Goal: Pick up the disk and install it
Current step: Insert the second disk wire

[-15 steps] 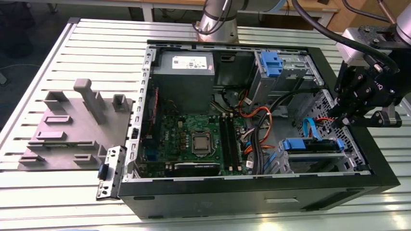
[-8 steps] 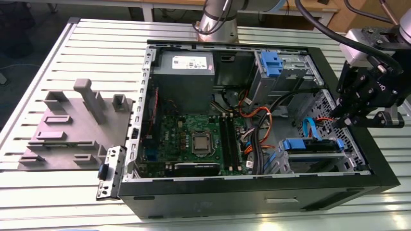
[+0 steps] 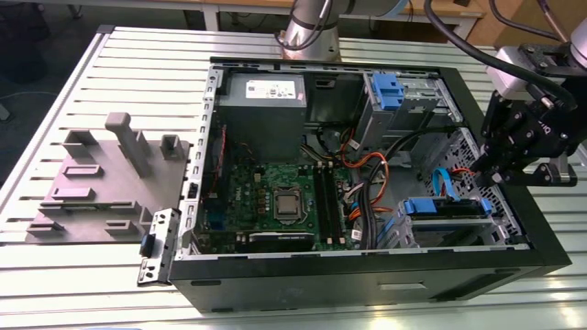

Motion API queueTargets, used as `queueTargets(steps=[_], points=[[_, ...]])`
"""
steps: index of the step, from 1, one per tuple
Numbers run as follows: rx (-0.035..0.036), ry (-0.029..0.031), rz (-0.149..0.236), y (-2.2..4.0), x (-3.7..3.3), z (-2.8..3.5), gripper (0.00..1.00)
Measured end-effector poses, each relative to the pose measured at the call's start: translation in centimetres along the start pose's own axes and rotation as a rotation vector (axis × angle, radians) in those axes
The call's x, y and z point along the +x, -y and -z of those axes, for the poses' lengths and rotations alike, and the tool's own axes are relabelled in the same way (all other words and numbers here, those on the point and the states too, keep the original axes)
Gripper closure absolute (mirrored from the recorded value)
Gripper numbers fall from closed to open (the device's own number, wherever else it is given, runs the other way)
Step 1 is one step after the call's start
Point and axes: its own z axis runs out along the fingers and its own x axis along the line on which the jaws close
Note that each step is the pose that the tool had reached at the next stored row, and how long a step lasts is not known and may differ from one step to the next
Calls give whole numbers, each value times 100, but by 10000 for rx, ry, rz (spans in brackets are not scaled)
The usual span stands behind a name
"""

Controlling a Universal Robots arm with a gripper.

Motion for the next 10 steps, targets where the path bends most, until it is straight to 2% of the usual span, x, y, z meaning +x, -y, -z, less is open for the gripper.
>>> queueTargets(steps=[2,5,7,8,10], points=[[-20,-169,-3,1,0,-10,70],[-33,-466,-11,1,-1,-24,70],[-30,-629,-16,0,-6,-37,70],[-28,-661,-15,1,-9,-38,70],[-28,-663,-14,2,-10,-39,70]])
